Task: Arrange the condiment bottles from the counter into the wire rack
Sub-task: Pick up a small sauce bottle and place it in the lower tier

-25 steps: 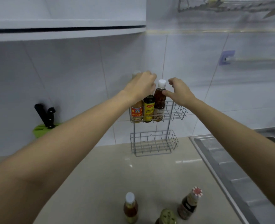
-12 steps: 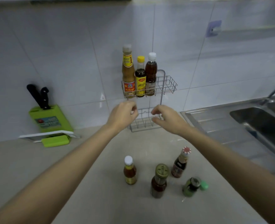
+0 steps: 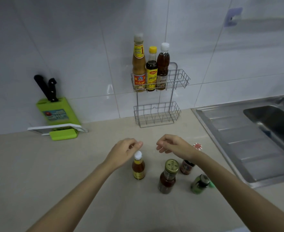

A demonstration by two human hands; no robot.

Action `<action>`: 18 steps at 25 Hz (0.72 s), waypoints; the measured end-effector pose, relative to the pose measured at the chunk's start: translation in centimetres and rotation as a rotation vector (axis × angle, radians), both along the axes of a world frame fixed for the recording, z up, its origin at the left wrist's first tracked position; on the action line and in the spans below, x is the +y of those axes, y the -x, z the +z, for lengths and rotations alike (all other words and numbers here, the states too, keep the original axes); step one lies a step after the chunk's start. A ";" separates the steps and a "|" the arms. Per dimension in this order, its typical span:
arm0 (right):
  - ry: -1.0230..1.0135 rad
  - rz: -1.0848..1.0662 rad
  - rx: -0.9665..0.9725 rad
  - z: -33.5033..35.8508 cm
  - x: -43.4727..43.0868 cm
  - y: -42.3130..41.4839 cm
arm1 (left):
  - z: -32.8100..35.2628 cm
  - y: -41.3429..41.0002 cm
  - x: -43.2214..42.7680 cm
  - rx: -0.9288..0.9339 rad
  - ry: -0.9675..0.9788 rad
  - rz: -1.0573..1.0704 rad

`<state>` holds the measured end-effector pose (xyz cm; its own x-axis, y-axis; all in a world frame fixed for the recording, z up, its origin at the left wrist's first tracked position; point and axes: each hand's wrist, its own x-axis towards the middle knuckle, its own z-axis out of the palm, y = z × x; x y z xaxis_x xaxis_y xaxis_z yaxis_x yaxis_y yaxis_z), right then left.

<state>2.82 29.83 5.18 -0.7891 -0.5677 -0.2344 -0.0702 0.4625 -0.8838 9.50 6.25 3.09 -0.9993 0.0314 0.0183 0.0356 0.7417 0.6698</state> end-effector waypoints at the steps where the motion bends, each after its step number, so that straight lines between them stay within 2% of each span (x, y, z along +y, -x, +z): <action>1: 0.066 -0.033 -0.017 0.3 0.5 -0.8 | -0.5 -0.6 -0.1 -0.015 -0.020 0.007; 4: 0.193 -0.056 -0.063 0.2 2.2 -3.7 | -1.5 -1.4 -0.3 -0.039 -0.113 -0.016; 7: 0.127 0.050 -0.047 -1.8 3.0 -6.2 | -1.8 -1.3 -0.2 -0.011 -0.084 -0.029; 11: 0.055 -0.007 0.037 -5.1 3.4 -7.1 | -2.0 -1.3 0.4 -0.011 0.036 -0.045; 12: 0.003 0.004 0.059 -5.9 3.6 -7.3 | -2.0 -1.6 0.5 0.015 0.060 -0.029; 14: -0.061 0.005 0.057 -7.5 3.7 -7.8 | -1.4 -2.5 1.1 0.217 0.162 0.026; 16: -0.056 -0.055 0.053 -8.6 3.5 -8.0 | 0.4 -3.0 3.4 0.387 0.197 -0.032; 18: -0.013 -0.133 0.069 -8.7 2.7 -8.1 | 2.2 -2.8 7.0 0.309 0.213 -0.220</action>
<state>10.90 32.54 -3.51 -0.8717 -0.4543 -0.1835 -0.0681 0.4833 -0.8728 12.32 13.21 5.26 -0.9170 0.2781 0.2860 0.3829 0.8144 0.4359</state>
